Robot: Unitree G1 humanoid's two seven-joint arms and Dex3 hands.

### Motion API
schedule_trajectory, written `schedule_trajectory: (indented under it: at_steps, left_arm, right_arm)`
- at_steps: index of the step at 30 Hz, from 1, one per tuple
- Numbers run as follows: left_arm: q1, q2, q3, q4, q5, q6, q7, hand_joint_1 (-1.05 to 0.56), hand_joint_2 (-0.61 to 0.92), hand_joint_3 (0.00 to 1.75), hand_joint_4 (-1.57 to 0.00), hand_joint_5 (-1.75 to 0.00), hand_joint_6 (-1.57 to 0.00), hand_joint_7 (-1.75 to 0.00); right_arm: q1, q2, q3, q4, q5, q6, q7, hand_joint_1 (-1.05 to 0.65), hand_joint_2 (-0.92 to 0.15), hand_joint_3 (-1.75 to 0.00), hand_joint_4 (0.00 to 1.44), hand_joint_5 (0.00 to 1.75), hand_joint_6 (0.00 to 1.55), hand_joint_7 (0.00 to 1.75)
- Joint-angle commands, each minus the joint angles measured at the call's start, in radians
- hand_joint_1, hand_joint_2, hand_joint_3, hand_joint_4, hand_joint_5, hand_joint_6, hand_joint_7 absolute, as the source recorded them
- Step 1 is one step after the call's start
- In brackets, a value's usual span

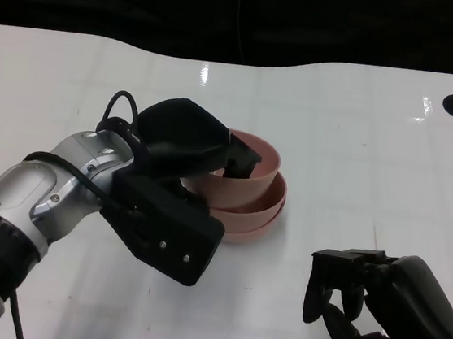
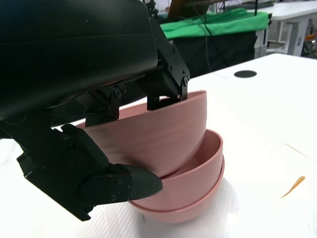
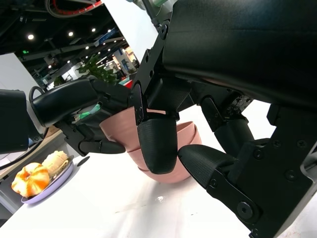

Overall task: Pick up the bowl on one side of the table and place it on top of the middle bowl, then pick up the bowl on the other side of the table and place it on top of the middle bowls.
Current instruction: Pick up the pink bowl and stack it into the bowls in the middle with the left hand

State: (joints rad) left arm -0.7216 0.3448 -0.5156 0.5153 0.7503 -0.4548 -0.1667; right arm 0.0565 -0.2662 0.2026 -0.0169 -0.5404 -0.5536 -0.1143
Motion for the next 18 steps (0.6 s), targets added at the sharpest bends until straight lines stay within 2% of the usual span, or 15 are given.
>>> schedule_trajectory:
  at_steps: [1,4,6,9,15,17,18]
  left_arm:
    - [-0.008,0.006,0.002,-0.007,0.004,0.016,-0.002,-0.33,0.86,0.26,-0.73,-0.8,-0.8,-0.42]
    - [-0.001,0.006,-0.005,-0.023,0.026,0.038,0.005,-0.4,0.91,0.14,-0.6,-0.57,-0.67,-0.16]
    - [0.007,0.0,-0.005,-0.033,0.034,0.06,0.003,-0.44,0.92,0.11,-0.5,-0.47,-0.59,-0.08]
    - [0.02,-0.007,-0.006,-0.048,0.04,0.088,0.006,-0.5,0.92,0.11,-0.37,-0.37,-0.47,-0.01]
    - [0.047,-0.015,-0.008,-0.053,0.062,0.094,0.075,-0.65,0.92,0.22,-0.17,-0.28,-0.3,0.0]
    - [0.059,-0.017,-0.011,-0.051,0.078,0.1,0.103,-0.69,0.92,0.27,-0.1,-0.27,-0.25,0.0]
    - [0.066,-0.017,-0.012,-0.052,0.084,0.106,0.11,-0.7,0.92,0.29,-0.05,-0.33,-0.24,0.0]
  right_arm:
    - [0.01,0.0,-0.002,-0.014,0.017,0.011,0.01,-0.11,-0.11,-1.65,0.97,1.75,0.83,1.53]
    - [0.01,-0.002,-0.003,-0.012,0.017,0.009,0.01,-0.11,-0.12,-1.64,0.97,1.75,0.83,1.53]
    - [0.01,-0.004,-0.005,-0.01,0.019,0.005,0.01,-0.1,-0.12,-1.64,0.97,1.75,0.83,1.53]
    - [0.01,-0.007,-0.006,-0.004,0.023,-0.001,0.011,-0.1,-0.12,-1.63,0.97,1.75,0.83,1.52]
    - [0.011,-0.012,-0.008,0.001,0.026,-0.006,0.012,-0.1,-0.13,-1.63,0.96,1.75,0.84,1.52]
    - [0.012,-0.014,-0.01,0.0,0.023,-0.005,0.011,-0.1,-0.13,-1.63,0.96,1.75,0.84,1.52]
    - [0.012,-0.015,-0.01,0.001,0.022,-0.006,0.01,-0.1,-0.13,-1.63,0.96,1.75,0.84,1.52]
